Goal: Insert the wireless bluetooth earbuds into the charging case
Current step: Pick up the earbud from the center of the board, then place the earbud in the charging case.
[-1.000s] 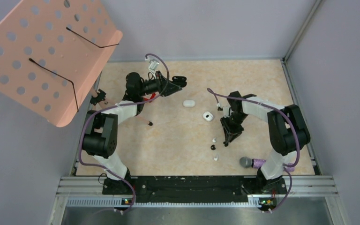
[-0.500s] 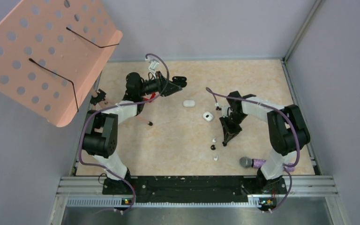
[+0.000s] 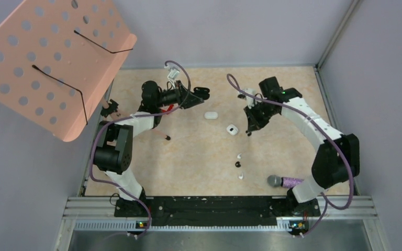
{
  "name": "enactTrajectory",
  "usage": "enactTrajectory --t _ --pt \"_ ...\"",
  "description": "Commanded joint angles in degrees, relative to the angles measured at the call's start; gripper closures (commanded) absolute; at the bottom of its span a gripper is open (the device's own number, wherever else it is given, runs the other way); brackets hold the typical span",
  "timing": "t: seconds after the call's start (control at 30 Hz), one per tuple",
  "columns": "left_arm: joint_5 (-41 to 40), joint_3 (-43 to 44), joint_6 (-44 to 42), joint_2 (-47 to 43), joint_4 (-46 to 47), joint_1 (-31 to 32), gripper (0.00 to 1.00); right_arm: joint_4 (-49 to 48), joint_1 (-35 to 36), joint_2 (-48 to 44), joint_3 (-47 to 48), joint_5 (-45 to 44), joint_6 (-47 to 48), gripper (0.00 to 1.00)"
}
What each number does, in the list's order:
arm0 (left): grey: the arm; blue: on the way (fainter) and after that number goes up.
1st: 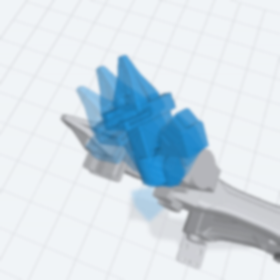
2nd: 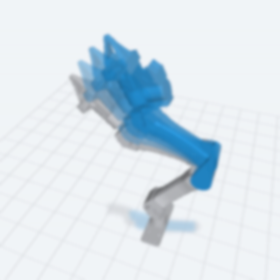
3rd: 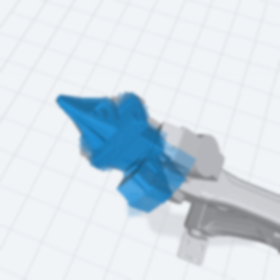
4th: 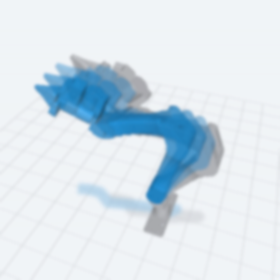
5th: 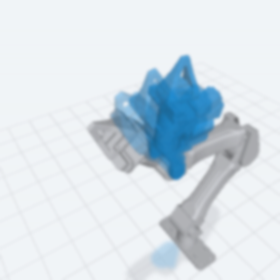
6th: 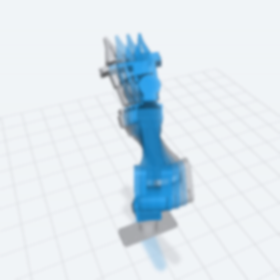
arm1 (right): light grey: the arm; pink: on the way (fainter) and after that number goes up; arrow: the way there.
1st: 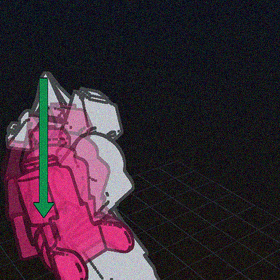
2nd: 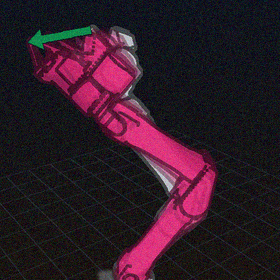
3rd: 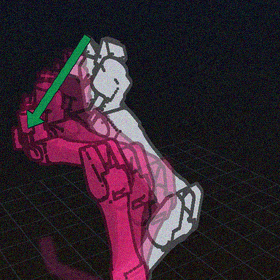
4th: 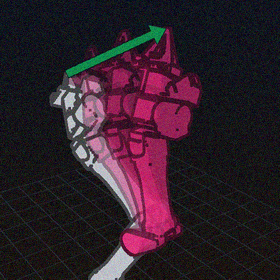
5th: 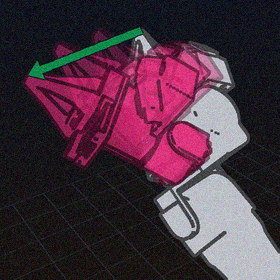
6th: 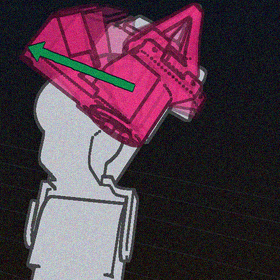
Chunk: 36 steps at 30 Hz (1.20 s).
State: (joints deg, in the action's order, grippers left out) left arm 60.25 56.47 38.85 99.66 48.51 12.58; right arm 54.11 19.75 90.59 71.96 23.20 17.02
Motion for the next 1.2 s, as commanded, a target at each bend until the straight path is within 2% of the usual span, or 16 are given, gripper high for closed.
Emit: enactTrajectory --t 0.0,0.17,0.37,0.7,1.03,1.17 --pt "5.1 2.4 -2.3 0.4 4.5 1.1 1.00 -1.6 0.7 -7.3 8.5 5.0 18.5 1.00" --pt "8.8 1.6 -4.6 -0.8 5.3 3.3 1.00 0.1 3.9 -7.4 19.5 8.2 32.5 1.00" --pt "11.0 0.6 -9.6 -3.0 3.3 4.1 1.00 2.2 11.0 -4.1 31.1 7.0 36.3 1.00" --pt "13.3 -0.6 -15.9 -6.1 -0.7 4.7 1.00 4.4 18.2 4.1 42.0 6.0 31.6 1.00" --pt "14.7 0.2 -29.9 -9.3 -15.7 4.7 1.00 4.4 20.0 10.3 47.4 4.7 27.8 1.00" --pt "14.9 0.8 -31.0 -9.4 -16.8 4.7 1.00 4.5 20.1 10.8 47.0 5.0 28.2 1.00"
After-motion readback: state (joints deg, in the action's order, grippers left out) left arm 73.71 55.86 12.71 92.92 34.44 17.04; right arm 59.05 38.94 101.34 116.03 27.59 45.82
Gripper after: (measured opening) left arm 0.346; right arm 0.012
